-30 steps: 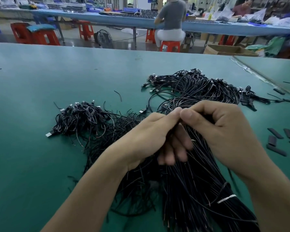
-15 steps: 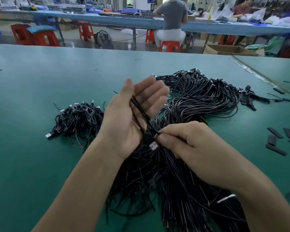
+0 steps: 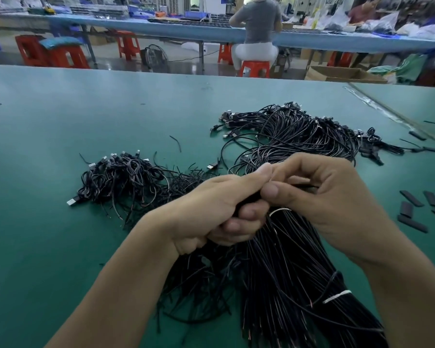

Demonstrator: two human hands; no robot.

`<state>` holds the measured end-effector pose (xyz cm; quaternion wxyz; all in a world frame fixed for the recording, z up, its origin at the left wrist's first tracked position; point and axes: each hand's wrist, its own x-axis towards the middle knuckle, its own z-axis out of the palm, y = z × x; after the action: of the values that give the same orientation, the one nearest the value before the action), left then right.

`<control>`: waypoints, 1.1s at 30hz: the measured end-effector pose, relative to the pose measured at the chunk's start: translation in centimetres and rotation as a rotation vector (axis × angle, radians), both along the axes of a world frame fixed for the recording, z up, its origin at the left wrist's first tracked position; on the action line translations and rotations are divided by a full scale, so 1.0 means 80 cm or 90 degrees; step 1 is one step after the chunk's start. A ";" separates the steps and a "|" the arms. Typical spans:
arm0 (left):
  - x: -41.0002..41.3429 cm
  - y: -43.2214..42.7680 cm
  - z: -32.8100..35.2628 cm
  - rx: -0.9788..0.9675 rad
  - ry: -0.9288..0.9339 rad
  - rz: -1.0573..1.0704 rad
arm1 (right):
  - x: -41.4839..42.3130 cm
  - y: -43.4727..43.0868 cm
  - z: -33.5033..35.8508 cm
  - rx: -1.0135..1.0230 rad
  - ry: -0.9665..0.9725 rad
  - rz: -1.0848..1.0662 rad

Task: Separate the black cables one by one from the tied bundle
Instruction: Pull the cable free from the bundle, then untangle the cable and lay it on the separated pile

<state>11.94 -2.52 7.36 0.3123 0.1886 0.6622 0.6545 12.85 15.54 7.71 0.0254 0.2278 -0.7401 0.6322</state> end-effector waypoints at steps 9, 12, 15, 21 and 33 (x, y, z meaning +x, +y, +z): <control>-0.004 0.010 -0.009 0.086 -0.075 0.082 | -0.004 -0.002 -0.008 0.049 -0.003 -0.044; -0.009 0.017 -0.016 -0.011 0.047 0.209 | -0.006 -0.005 -0.012 0.123 0.058 -0.102; -0.007 0.020 -0.016 0.054 -0.003 0.239 | -0.004 -0.013 -0.013 0.141 0.111 -0.162; -0.001 0.016 -0.008 0.119 -0.095 0.049 | 0.000 -0.022 -0.013 0.114 0.158 -0.273; -0.012 0.017 -0.026 -0.036 0.047 0.254 | -0.010 -0.007 -0.013 -0.014 -0.052 -0.209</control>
<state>10.96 -1.15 5.25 0.1574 0.0687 0.7157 0.6770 12.06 14.99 6.68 0.1006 0.0778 -0.7609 0.6362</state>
